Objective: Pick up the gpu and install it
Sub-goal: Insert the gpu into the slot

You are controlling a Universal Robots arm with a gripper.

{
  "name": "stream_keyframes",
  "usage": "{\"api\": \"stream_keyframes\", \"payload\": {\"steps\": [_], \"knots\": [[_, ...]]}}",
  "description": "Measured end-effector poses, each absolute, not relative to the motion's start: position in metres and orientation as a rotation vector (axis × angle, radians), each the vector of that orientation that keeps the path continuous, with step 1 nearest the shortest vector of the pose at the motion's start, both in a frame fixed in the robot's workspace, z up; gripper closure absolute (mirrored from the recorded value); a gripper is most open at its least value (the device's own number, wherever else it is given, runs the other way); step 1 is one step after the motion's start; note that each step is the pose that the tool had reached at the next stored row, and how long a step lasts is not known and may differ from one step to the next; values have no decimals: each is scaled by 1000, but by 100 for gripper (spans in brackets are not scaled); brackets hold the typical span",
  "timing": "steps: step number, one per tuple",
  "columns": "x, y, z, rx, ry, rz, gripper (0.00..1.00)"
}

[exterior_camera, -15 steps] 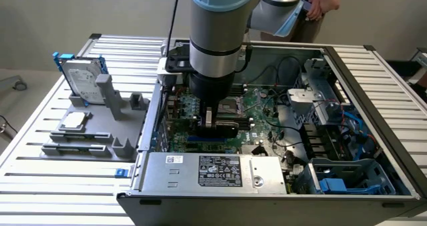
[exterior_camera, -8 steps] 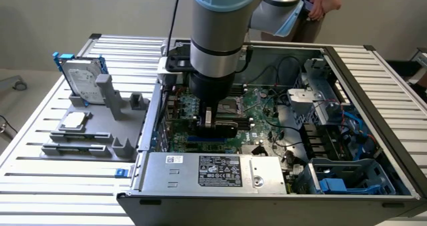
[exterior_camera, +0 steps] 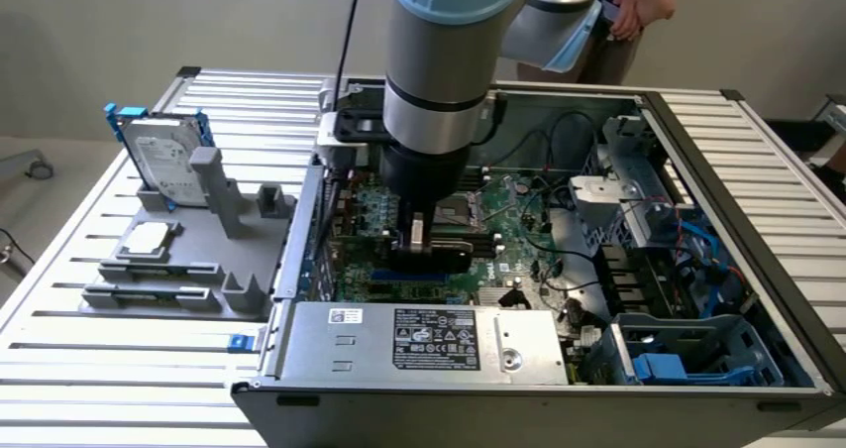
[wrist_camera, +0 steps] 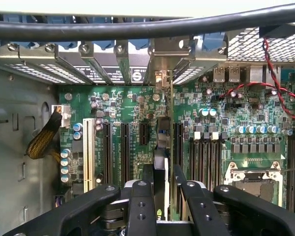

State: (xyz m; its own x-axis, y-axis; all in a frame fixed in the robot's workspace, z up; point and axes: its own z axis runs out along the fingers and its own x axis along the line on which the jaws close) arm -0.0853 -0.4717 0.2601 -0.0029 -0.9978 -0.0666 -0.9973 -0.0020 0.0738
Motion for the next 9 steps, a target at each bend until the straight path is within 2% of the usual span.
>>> {"api": "stream_keyframes", "payload": {"steps": [9], "knots": [[-84,-472,260,2210,-2204,-172,74]]}}
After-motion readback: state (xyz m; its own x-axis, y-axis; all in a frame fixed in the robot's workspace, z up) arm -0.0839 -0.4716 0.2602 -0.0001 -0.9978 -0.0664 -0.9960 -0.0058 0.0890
